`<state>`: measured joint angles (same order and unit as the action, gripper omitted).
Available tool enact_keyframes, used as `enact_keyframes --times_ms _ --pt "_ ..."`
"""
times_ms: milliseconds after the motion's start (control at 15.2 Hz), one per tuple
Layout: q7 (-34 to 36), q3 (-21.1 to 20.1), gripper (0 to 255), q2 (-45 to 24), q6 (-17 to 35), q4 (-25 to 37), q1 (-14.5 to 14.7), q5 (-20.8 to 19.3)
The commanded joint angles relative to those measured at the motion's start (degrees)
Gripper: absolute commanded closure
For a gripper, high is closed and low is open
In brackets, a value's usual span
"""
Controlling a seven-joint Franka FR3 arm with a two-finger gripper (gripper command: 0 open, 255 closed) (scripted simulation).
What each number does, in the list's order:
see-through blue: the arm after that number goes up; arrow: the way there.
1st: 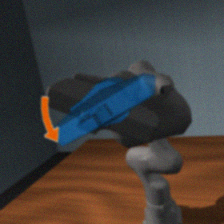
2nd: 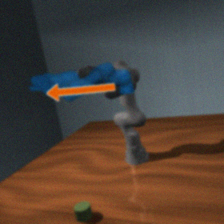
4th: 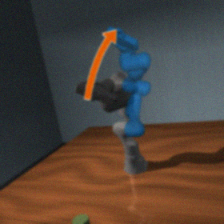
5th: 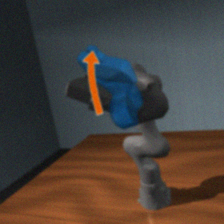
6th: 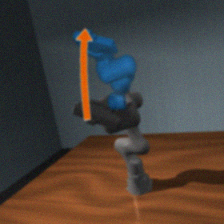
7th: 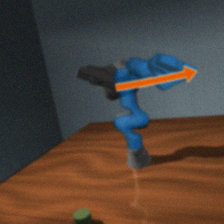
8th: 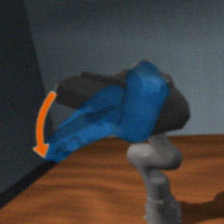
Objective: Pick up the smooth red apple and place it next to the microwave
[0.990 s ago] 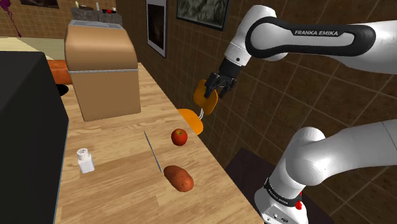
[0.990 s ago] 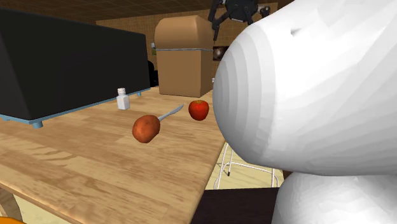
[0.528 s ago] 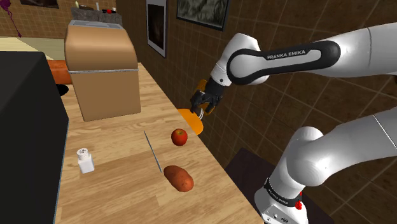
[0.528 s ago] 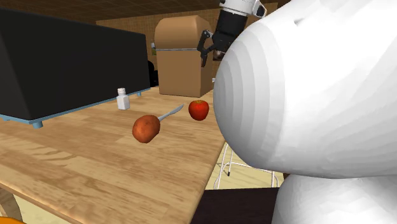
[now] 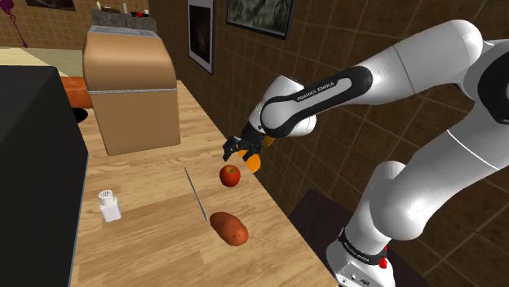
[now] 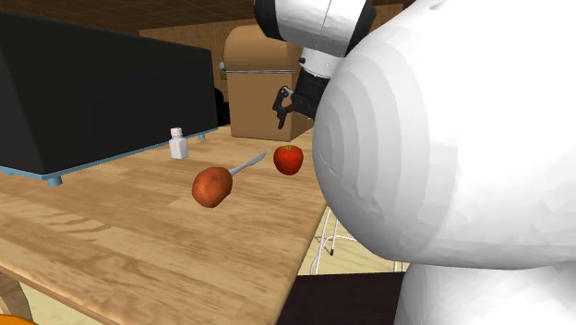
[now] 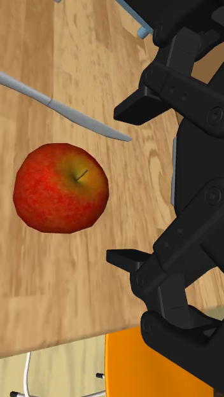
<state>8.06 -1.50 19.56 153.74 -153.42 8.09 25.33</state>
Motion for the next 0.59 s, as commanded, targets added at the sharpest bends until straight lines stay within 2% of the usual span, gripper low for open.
enact_keyframes --times_ms 0,528 --pt "-1.3 0.4 0 -2.4 3.4 -0.3 1.2 2.2" --pt "-5.8 1.4 0 -10.0 9.5 1.3 4.5 8.1"
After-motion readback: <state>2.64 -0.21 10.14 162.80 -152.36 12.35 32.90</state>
